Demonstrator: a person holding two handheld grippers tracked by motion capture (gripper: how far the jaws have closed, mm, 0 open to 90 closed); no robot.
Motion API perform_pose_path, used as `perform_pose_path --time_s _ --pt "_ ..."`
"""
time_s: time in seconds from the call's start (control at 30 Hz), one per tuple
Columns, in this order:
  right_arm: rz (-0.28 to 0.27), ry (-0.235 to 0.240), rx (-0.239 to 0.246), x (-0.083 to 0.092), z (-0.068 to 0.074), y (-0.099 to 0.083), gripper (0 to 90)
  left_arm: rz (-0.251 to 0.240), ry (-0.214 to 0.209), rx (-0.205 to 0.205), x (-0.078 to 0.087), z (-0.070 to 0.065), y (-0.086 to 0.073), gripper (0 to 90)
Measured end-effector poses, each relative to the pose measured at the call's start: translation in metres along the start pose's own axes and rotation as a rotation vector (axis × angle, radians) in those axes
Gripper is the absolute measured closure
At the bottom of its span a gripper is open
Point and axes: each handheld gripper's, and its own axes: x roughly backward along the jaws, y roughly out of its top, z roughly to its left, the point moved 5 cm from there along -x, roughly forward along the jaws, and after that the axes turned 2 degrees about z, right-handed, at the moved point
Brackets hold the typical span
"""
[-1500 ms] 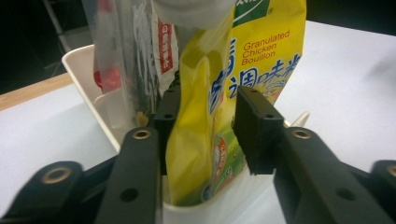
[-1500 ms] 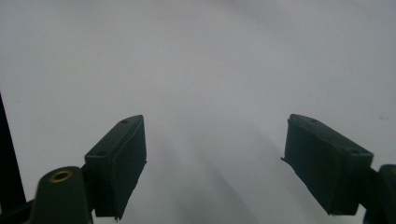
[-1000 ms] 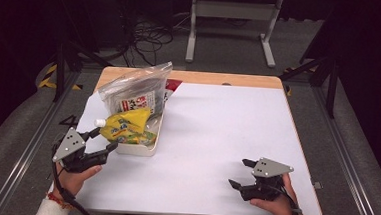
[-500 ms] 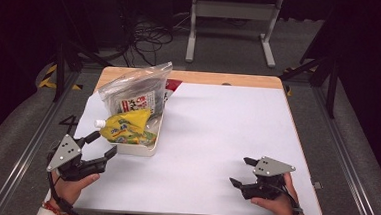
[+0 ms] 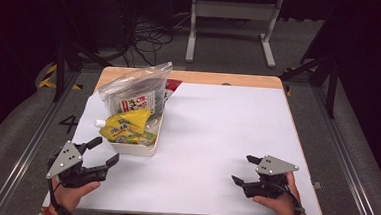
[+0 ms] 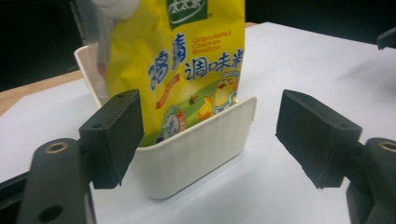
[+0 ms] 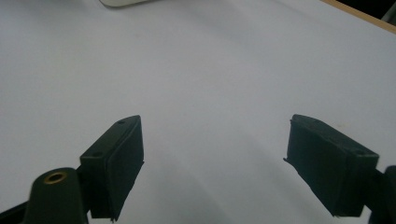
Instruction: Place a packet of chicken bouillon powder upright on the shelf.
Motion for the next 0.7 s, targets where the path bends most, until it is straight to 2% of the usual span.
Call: perform_pose_path --time_s 0.3,0.47,0.7 --pt "0.000 -0.005 -0.001 0.001 -0.001 0.000 18.4 0.038 -0.042 -0.036 -0.014 -0.014 -0.001 20.7" --pt "0.004 -0.017 0.006 0.001 -0.002 -0.001 18.3 0.057 -0.073 -0.065 -0.023 -0.025 -0.001 20.1" --pt "0.002 -0.036 0.005 0.006 -0.005 -0.003 18.0 0.072 -0.109 -0.085 -0.034 -0.033 0.000 20.1"
